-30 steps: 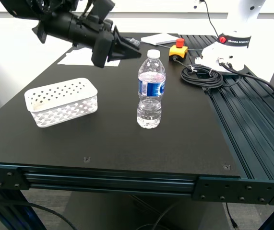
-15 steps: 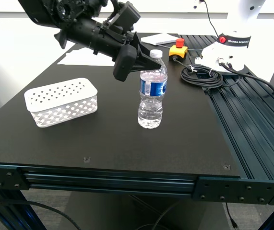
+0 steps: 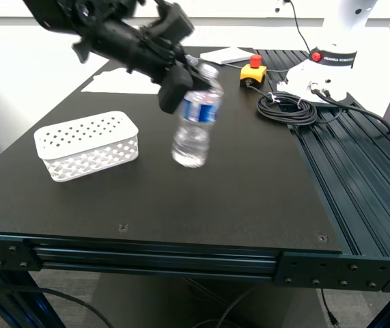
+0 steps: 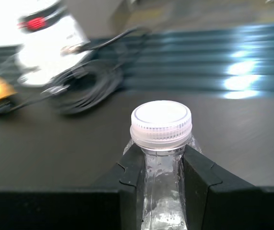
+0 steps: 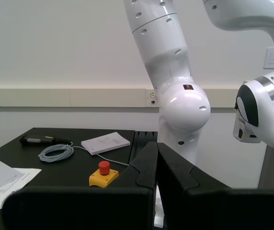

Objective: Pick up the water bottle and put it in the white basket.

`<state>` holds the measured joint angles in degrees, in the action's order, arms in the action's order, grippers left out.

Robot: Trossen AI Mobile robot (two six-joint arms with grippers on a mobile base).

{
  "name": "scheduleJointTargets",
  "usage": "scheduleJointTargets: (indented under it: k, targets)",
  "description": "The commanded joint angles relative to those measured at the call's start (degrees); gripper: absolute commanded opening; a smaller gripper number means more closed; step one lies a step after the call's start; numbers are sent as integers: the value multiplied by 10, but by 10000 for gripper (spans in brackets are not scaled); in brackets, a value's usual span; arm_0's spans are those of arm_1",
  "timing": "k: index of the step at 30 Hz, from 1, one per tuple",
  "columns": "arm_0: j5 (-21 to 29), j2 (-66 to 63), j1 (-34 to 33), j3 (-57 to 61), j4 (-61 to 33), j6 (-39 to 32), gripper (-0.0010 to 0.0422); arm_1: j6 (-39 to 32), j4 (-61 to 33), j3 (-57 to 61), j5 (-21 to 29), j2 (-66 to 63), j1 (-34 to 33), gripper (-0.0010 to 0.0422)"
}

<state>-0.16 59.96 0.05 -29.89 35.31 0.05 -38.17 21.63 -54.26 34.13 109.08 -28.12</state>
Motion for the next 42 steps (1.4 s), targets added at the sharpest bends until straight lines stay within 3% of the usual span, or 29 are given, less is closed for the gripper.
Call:
scheduleJointTargets:
  k: [1,9,12,19,23,27,33,36,42]
  targets:
    - [0,0,0,-1,2,0,1,-4,2,-1,-22,-43,32,-1]
    - [0,0,0,-1,2,0,1,6,-120,-1,-23,-168,161,-1]
    - [0,0,0,-1,1,0,1,-44,-205,-1,-23,-188,200,-1]
    - [-1,0,0,-1,2,0,1,-81,-273,0,-24,-175,218,-1]
    - [-1,0,0,-1,2,0,1,-99,-276,0,-56,-175,222,0]
    - [0,0,0,-1,2,0,1,-126,-279,1,-177,-175,225,0]
    - [0,0,0,-1,2,0,1,-132,-318,1,-167,-175,229,5]
    - [0,0,0,-1,2,0,1,-133,-330,1,-168,-175,230,39]
    - [-1,0,0,-1,2,0,1,-132,-329,1,-171,-175,231,188]
